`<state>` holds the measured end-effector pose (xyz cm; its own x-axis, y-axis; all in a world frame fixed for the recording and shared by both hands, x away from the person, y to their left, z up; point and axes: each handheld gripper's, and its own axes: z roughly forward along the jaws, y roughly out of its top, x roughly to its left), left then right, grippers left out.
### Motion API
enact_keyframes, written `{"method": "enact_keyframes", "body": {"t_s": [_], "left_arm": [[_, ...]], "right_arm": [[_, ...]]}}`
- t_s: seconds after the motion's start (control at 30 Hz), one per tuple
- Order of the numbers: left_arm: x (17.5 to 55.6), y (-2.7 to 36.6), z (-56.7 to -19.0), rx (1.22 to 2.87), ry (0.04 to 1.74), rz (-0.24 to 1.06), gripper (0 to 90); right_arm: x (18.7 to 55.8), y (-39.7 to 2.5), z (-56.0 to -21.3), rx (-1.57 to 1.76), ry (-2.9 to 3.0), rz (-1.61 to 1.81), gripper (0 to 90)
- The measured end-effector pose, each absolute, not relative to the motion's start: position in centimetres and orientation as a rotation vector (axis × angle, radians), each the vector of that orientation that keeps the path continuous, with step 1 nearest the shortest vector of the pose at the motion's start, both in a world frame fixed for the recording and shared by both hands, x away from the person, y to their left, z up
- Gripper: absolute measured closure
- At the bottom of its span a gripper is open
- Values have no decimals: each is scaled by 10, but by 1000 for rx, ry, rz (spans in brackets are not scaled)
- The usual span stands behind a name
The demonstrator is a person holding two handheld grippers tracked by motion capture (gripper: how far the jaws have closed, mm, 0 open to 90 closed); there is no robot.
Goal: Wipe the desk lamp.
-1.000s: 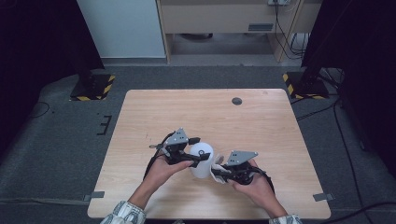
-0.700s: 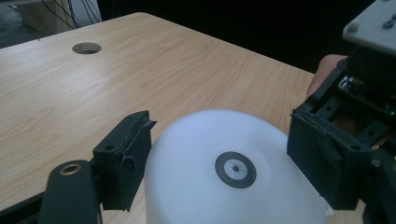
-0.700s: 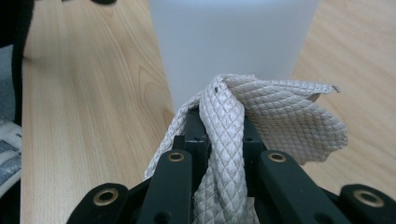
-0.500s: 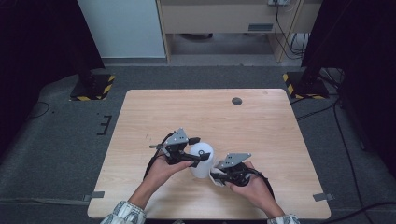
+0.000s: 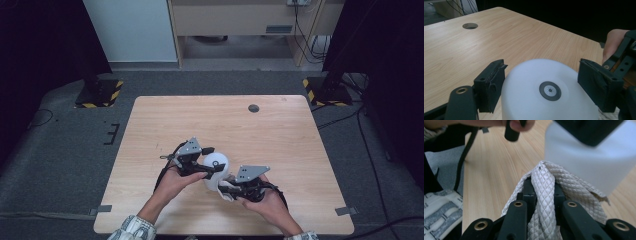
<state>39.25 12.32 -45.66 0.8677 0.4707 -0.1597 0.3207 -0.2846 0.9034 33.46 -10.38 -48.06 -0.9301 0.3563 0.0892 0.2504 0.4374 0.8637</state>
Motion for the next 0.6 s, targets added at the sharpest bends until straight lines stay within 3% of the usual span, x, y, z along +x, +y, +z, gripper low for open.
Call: {"method": "enact_keyframes", "body": {"t_s": [0.4, 0.6], "left_arm": [[393, 123, -457, 1897, 588, 163, 215], [393, 123, -457, 1895, 589, 162, 215]], "right_arm": [[334, -86, -499, 521, 2668, 1334, 804], [339, -98, -501, 563, 2686, 1282, 804]]}}
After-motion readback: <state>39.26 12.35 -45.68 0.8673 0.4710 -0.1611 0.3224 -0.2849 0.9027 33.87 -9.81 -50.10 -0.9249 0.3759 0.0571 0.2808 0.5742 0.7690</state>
